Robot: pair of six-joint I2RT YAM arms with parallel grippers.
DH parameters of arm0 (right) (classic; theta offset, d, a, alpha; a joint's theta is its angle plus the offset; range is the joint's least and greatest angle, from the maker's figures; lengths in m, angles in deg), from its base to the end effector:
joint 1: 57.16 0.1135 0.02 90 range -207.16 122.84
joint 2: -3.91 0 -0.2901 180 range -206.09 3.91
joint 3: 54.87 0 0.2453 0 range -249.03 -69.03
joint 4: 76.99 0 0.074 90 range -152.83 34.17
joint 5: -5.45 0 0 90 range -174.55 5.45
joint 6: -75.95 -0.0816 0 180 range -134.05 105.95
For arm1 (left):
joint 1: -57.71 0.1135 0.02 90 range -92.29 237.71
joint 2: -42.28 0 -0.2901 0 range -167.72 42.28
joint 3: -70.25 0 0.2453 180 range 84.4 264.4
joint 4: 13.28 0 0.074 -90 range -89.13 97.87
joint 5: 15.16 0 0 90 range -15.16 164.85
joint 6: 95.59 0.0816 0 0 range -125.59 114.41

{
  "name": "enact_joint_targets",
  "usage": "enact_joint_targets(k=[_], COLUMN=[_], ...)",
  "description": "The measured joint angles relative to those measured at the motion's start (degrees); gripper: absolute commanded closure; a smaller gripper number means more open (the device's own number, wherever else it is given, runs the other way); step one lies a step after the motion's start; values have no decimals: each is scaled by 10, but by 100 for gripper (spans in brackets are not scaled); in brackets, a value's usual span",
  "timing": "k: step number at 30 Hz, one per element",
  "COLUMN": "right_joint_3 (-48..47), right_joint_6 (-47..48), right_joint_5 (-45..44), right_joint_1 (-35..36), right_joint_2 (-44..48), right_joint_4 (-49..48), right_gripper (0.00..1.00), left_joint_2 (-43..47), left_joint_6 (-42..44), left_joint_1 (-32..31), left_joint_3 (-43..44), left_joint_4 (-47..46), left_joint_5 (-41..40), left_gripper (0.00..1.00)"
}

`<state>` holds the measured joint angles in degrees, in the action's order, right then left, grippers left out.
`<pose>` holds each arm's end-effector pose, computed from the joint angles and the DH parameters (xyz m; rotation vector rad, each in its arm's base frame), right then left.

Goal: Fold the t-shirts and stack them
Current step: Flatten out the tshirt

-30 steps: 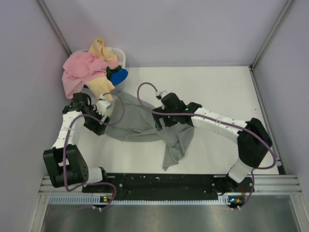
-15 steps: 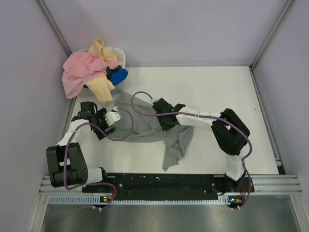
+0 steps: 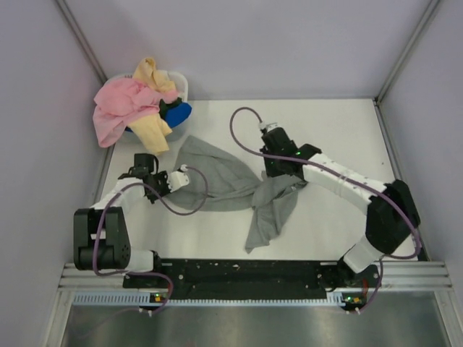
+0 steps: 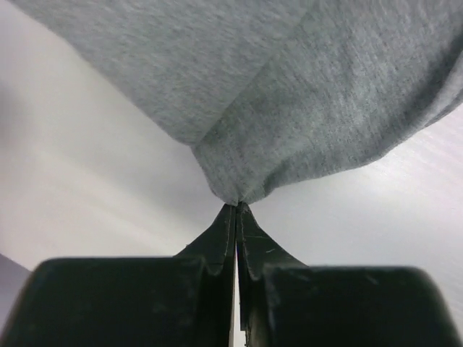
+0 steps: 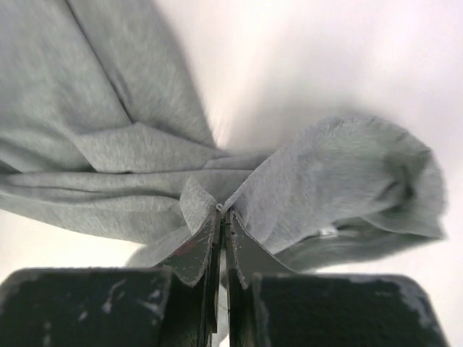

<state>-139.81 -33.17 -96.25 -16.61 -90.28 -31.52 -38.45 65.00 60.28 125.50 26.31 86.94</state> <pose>0.2936 0.2294 0.2378 -0.3854 2.4757 0.1736 0.2600 -0.0055 0.1548 1.5431 2.1752 0.1243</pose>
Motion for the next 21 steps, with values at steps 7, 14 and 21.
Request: enact_joint_targets(k=[7,14,21], right_joint_3=[-8,-124,-294], right_joint_6=[33,104,158], right_joint_5=[-42,-97,-128], right_joint_1=[-56,-58,-58], right_joint_2=[207,329,402], right_joint_4=[23,81,143], right_gripper=[100,100,100], left_joint_2=[93,186,212], left_joint_6=[-101,-175,-257], left_joint_1=[-8,-14,-19], left_joint_3=[134,308,526], left_joint_4=[108,198,315], left_joint_5=[29,89,96], left_gripper=[100,100,100])
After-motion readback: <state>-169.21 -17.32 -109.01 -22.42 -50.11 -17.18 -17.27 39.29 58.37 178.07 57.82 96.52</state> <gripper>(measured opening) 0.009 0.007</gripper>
